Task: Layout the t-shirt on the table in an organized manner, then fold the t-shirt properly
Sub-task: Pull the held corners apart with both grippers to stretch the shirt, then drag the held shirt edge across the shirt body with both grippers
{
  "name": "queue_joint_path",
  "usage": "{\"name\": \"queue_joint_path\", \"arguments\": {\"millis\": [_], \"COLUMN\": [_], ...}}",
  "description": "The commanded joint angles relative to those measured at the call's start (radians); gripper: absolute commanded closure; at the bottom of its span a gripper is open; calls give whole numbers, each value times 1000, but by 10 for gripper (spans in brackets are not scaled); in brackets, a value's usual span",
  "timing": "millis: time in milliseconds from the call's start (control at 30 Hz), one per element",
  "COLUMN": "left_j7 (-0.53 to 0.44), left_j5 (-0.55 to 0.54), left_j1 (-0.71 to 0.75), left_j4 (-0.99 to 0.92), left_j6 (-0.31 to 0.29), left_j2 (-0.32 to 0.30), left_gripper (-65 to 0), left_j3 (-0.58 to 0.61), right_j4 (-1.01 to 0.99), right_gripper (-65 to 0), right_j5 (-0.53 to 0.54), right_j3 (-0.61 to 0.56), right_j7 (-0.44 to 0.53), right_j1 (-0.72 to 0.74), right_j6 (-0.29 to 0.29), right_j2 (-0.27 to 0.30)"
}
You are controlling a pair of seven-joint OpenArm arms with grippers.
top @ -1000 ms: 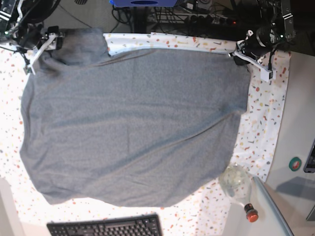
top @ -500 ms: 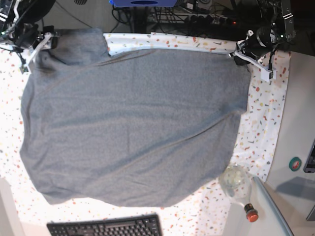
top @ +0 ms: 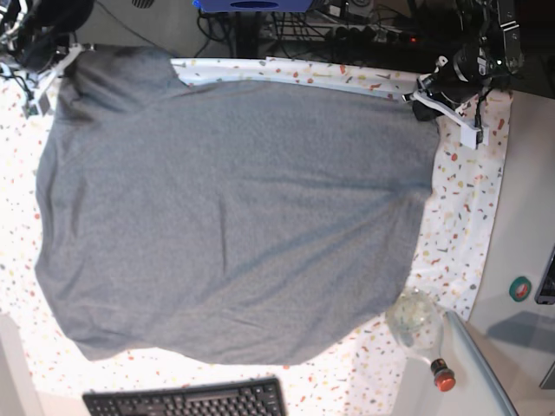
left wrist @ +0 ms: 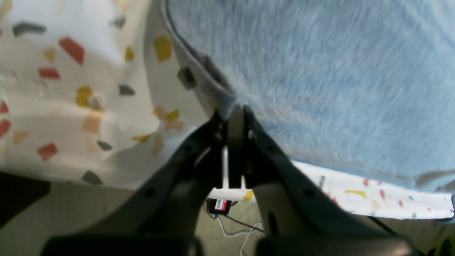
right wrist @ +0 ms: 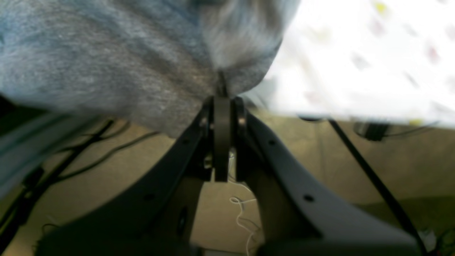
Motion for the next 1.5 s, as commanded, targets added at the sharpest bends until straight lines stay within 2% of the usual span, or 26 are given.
{"name": "queue_joint_path", "arguments": {"millis": [0, 100, 200, 367, 600, 767, 933, 1033, 1100, 1267, 1467], "left_j7": [-10, -10, -10, 1, 68, 84, 217, 265, 282, 273, 273], "left_j5": [-4, -4, -4, -4, -4, -4, -4, 8, 52, 174, 195], "left_j1": [7, 33, 42, 53, 56, 4, -121, -216, -279, -389, -472], "left_j4": [32, 72, 107, 119, 207, 213, 204, 159, 119, 12, -57], "left_j6": [-4, -2, -2, -2, -2, -1, -1, -1, -1, -1, -1], "left_j2": [-19, -24, -33, -36, -37, -37, -33, -30, -27, -25, -1], "left_gripper": [0, 0, 0, 0, 0, 0, 0, 0, 0, 0, 0], "left_j3": [-6, -8, -8, -8, -9, -2, 4, 4, 21, 161, 178], "right_j4": [39, 59, 57, 62, 189, 197, 180, 88, 5, -157, -237], "right_gripper": [0, 0, 0, 0, 0, 0, 0, 0, 0, 0, 0], "right_j5": [7, 7, 6, 6, 4, -3, -68, -166, -227, -346, -349], "right_j3": [29, 101, 139, 133, 129, 127, 89, 21, -2, -22, -103], "right_j7": [5, -68, -133, -188, -186, -229, -292, -280, -251, -149, -130], "right_j1": [-4, 16, 45, 43, 25, 126, 277, 378, 444, 570, 646], "right_j6": [32, 94, 94, 94, 94, 94, 94, 94, 94, 94, 94], "right_j2": [4, 3, 1, -16, -20, -11, 8, 11, 11, 11, 43]}}
